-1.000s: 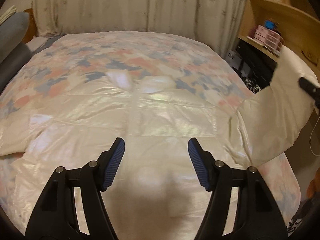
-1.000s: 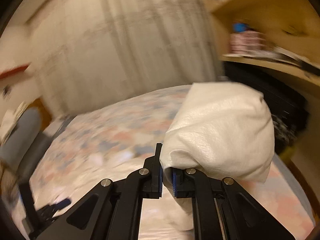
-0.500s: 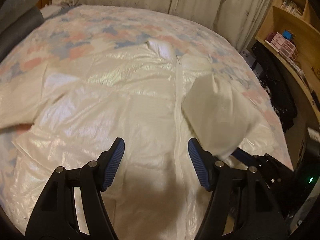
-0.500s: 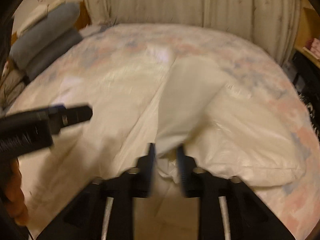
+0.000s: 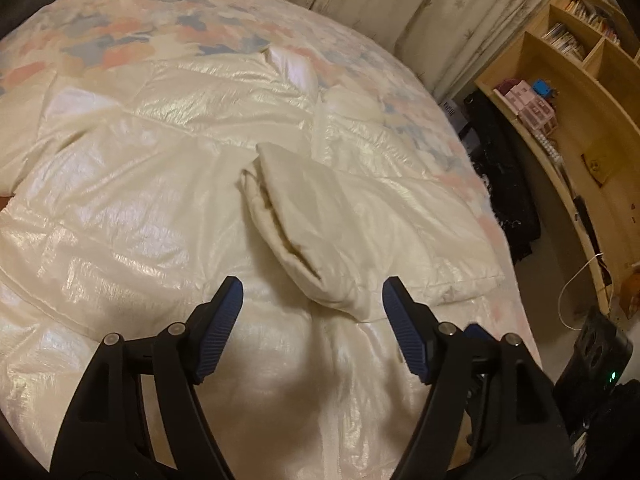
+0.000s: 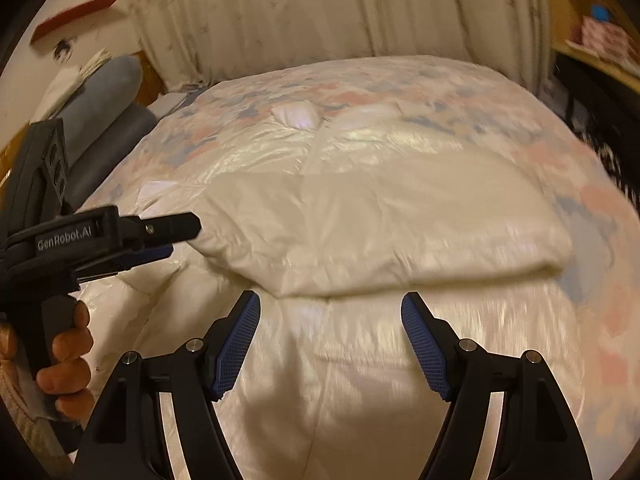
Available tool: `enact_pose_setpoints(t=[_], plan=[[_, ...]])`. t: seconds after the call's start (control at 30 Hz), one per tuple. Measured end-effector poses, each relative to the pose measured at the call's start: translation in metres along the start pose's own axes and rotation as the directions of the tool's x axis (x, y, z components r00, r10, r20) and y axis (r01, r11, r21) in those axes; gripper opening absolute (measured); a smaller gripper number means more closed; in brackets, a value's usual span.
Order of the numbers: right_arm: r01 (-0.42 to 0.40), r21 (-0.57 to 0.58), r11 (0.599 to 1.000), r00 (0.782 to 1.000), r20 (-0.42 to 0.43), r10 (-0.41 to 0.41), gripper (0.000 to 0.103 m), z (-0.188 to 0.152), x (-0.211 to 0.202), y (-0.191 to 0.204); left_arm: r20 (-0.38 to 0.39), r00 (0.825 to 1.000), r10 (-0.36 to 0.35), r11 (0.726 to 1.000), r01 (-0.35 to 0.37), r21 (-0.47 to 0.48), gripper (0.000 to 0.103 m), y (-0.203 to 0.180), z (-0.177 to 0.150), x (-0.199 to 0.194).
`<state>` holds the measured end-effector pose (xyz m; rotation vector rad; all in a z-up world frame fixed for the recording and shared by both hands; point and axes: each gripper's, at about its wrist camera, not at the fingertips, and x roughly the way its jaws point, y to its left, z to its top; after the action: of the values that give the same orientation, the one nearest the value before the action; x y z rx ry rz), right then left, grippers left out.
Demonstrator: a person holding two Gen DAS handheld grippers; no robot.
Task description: Fold large clothes
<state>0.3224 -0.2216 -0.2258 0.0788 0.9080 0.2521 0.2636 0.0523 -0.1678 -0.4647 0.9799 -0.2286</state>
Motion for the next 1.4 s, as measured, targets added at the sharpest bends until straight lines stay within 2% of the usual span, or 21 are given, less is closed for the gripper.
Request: enact_pose_setpoints(t=[0.1, 0.27, 0.33, 0.37, 0.4, 0.47, 0.57, 0.63, 0.7, 0.77, 0.83, 0.93, 1.03, 1.07, 1.2, 1.23, 1.3, 1.33, 1.4], plan=[[-0.010, 0.038, 0.999, 1.000, -0.029, 0.011, 0.074, -0.014, -0.004, -0.012, -0.033, 0.999, 0.007, 1.000, -0.008, -0.010, 0.070, 0.001, 0.004, 0.012], [0.011, 0.046, 0.999, 0.998, -0.055, -0.009, 0.074, -0.012, -0.012, -0.024, -0.064, 0.996, 0.055, 0.998, -0.054, 0.025, 0.070, -0.006, 0.018, 0.034], [0.022, 0.048, 0.999, 0.997, -0.073, -0.018, 0.074, -0.010, -0.020, -0.031, -0.071, 0.995, 0.075, 0.996, -0.071, 0.060, 0.050, -0.016, 0.028, 0.044], [0.035, 0.048, 0.998, 0.996, -0.080, -0.031, 0.074, -0.009, -0.025, -0.037, -0.075, 0.994, 0.085, 0.993, -0.079, 0.084, 0.030, -0.022, 0.033, 0.047], [0.051, 0.048, 0.998, 0.995, -0.084, -0.047, 0.074, -0.007, -0.031, -0.043, -0.076, 0.990, 0.117, 0.987, -0.108, 0.116, 0.016, -0.030, 0.038, 0.050], [0.082, 0.049, 0.995, 0.993, -0.085, -0.078, 0.074, 0.004, -0.036, -0.050, -0.067, 0.986, 0.154, 0.975, -0.140, 0.175, 0.007, -0.045, 0.048, 0.052], [0.138, 0.058, 0.989, 0.989, -0.057, -0.135, 0.074, 0.022, -0.057, -0.071, -0.011, 0.989, 0.149, 0.951, -0.140, 0.275, 0.004, -0.078, 0.066, 0.043], [0.171, 0.068, 0.983, 0.985, -0.028, -0.170, 0.074, 0.037, -0.069, -0.084, 0.072, 0.986, 0.148, 0.926, -0.163, 0.341, 0.004, -0.098, 0.081, 0.027], [0.204, 0.090, 0.975, 0.979, 0.003, -0.205, 0.074, 0.048, -0.084, -0.103, 0.157, 0.980, 0.123, 0.915, -0.173, 0.365, 0.004, -0.108, 0.099, 0.007], [0.230, 0.115, 0.966, 0.972, 0.023, -0.234, 0.074, 0.058, -0.093, -0.119, 0.203, 0.970, 0.134, 0.909, -0.202, 0.365, 0.004, -0.104, 0.112, -0.001], [0.256, 0.141, 0.956, 0.965, 0.019, -0.261, 0.074, 0.068, -0.095, -0.138, 0.210, 0.964, 0.161, 0.907, -0.228, 0.355, 0.005, -0.093, 0.121, 0.002], [0.286, 0.178, 0.942, 0.958, -0.016, -0.288, 0.074, 0.075, -0.086, -0.166, 0.155, 0.959, 0.238, 0.910, -0.276, 0.311, 0.005, -0.053, 0.127, 0.028], [0.289, 0.231, 0.929, 0.957, -0.093, -0.274, 0.074, 0.077, -0.062, -0.199, 0.045, 0.951, 0.306, 0.914, -0.307, 0.265, 0.007, -0.009, 0.121, 0.062], [0.273, 0.256, 0.927, 0.961, -0.111, -0.252, 0.074, 0.076, -0.057, -0.209, 0.016, 0.950, 0.312, 0.920, -0.306, 0.246, 0.014, 0.003, 0.118, 0.069], [0.174, 0.396, 0.902, 0.981, -0.152, -0.122, 0.074, 0.074, -0.039, -0.245, -0.018, 0.966, 0.259, 0.947, -0.250, 0.202, 0.028, 0.023, 0.120, 0.071], [0.160, 0.411, 0.898, 0.983, -0.152, -0.106, 0.075, 0.075, -0.035, -0.247, -0.025, 0.971, 0.238, 0.952, -0.229, 0.201, 0.032, 0.022, 0.119, 0.071], [0.138, 0.438, 0.888, 0.986, -0.144, -0.082, 0.081, 0.082, -0.029, -0.254, -0.035, 0.978, 0.206, 0.959, -0.194, 0.208, 0.047, 0.021, 0.126, 0.070], [0.133, 0.449, 0.884, 0.987, -0.140, -0.077, 0.085, 0.088, -0.024, -0.257, -0.028, 0.980, 0.196, 0.959, -0.186, 0.212, 0.049, 0.019, 0.129, 0.069], [0.112, 0.469, 0.876, 0.990, -0.125, -0.059, 0.085, 0.093, -0.010, -0.258, -0.021, 0.981, 0.193, 0.959, -0.184, 0.215, 0.054, 0.017, 0.134, 0.070]])
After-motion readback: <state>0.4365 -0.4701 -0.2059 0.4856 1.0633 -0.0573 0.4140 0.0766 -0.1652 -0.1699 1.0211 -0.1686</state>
